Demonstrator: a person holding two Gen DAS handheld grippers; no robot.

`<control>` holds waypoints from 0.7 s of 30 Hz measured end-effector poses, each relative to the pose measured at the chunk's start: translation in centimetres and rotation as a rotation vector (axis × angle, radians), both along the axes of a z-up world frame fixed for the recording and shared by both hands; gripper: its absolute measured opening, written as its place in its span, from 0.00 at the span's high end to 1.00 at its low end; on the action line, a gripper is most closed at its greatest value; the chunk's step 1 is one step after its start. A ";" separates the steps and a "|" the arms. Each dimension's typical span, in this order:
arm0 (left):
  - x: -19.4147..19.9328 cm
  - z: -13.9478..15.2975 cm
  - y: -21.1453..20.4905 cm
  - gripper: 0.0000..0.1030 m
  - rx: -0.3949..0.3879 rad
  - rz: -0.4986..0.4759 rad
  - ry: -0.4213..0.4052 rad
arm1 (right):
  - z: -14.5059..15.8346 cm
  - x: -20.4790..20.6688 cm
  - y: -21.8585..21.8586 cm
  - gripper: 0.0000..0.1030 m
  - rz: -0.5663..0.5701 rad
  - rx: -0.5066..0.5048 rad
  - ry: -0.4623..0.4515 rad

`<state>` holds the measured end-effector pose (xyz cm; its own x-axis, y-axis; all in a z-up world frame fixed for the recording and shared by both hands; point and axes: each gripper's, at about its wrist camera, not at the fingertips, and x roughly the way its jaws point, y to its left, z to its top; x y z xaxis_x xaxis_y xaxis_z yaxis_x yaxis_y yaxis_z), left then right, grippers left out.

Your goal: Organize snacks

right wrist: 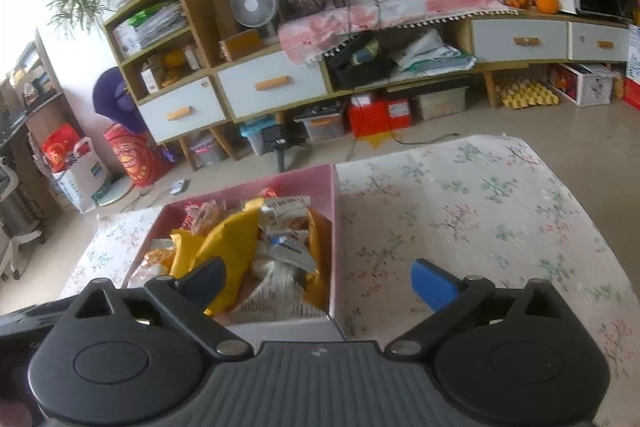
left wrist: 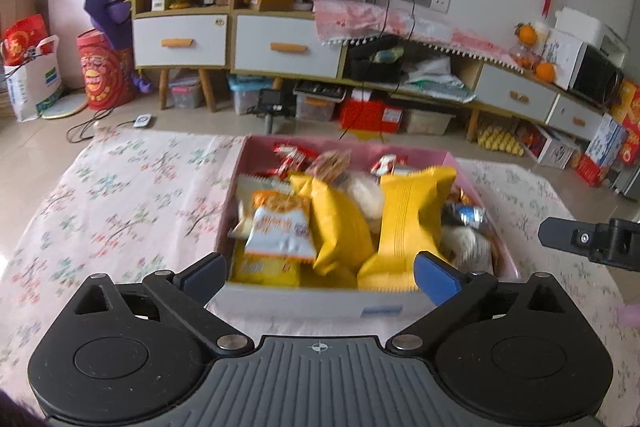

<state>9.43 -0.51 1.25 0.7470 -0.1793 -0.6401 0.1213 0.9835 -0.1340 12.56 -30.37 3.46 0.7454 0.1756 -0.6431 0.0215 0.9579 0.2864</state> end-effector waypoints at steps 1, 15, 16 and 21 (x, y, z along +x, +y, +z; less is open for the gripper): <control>-0.5 0.1 0.0 0.02 0.010 0.004 0.008 | 0.0 -0.4 0.0 0.14 -0.005 -0.005 0.009; -6.0 -0.2 0.3 0.00 0.133 0.066 0.155 | 0.1 -5.3 3.6 0.13 0.047 -0.105 0.117; -6.2 -0.3 0.6 0.00 0.128 0.072 0.158 | 0.1 -5.6 3.8 0.13 0.058 -0.106 0.122; -6.7 -0.5 1.6 0.00 0.112 0.095 0.159 | 0.2 -6.2 5.1 0.13 0.098 -0.165 0.115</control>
<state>2.71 1.13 0.78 0.6452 -0.0343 -0.7632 0.0133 0.9993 -0.0337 6.41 -25.31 3.62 0.6496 0.1291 -0.7492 -0.0510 0.9907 0.1265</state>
